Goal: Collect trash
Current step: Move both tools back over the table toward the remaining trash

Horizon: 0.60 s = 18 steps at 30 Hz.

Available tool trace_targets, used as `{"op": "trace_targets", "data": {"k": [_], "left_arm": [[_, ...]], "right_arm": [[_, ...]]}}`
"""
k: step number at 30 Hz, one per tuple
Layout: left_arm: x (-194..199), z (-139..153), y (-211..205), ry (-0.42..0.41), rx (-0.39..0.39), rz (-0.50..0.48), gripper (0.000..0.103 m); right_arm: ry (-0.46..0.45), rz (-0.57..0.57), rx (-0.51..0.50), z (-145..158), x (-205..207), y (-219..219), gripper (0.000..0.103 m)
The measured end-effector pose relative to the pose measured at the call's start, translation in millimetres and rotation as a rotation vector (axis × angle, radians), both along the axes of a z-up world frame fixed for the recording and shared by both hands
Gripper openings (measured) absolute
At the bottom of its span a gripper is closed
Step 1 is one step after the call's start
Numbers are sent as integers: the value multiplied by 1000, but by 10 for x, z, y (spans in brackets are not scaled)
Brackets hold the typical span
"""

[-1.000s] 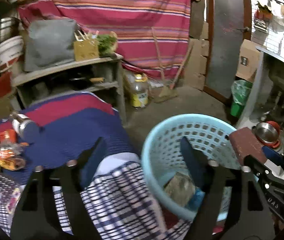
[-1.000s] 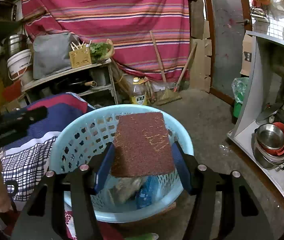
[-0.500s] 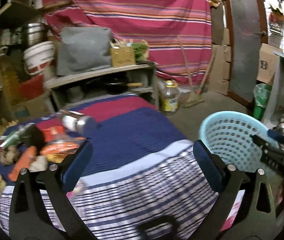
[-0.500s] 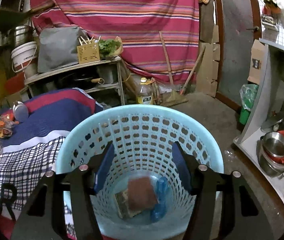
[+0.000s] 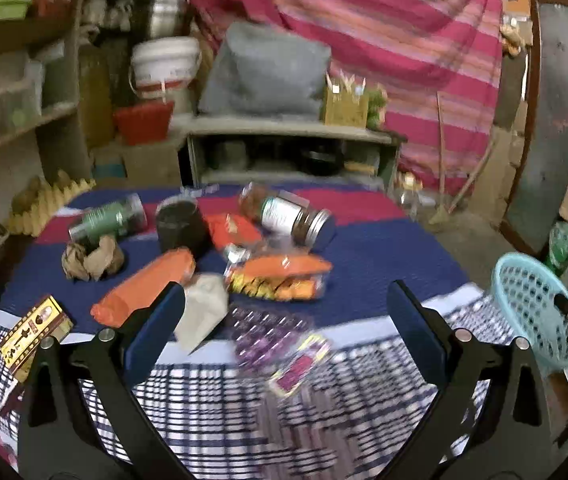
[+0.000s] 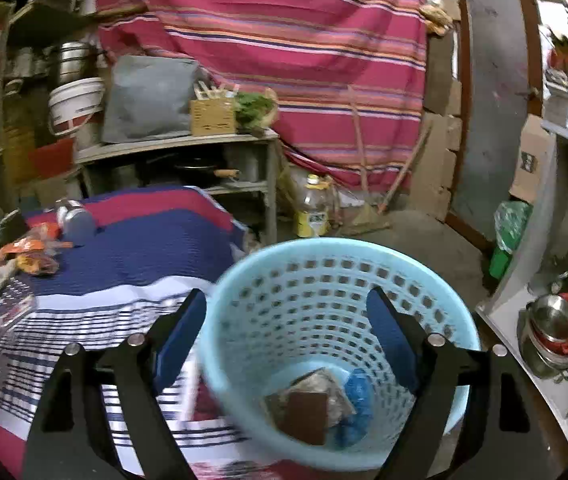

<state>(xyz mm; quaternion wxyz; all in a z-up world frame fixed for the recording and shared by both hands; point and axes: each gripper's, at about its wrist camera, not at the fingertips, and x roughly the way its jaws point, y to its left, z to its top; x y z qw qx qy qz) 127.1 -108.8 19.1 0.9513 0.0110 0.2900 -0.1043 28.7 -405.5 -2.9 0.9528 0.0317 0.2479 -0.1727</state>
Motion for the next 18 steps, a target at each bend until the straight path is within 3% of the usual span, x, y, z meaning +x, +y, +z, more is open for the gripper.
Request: {"op": "trace_targets", "data": {"k": [10, 18], "left_arm": [[160, -115, 487, -55, 116, 101, 97], [287, -50, 890, -100, 55, 181, 97]], "right_arm": [[25, 119, 13, 27, 315, 792, 86], [61, 203, -1, 3, 637, 1339, 89]]}}
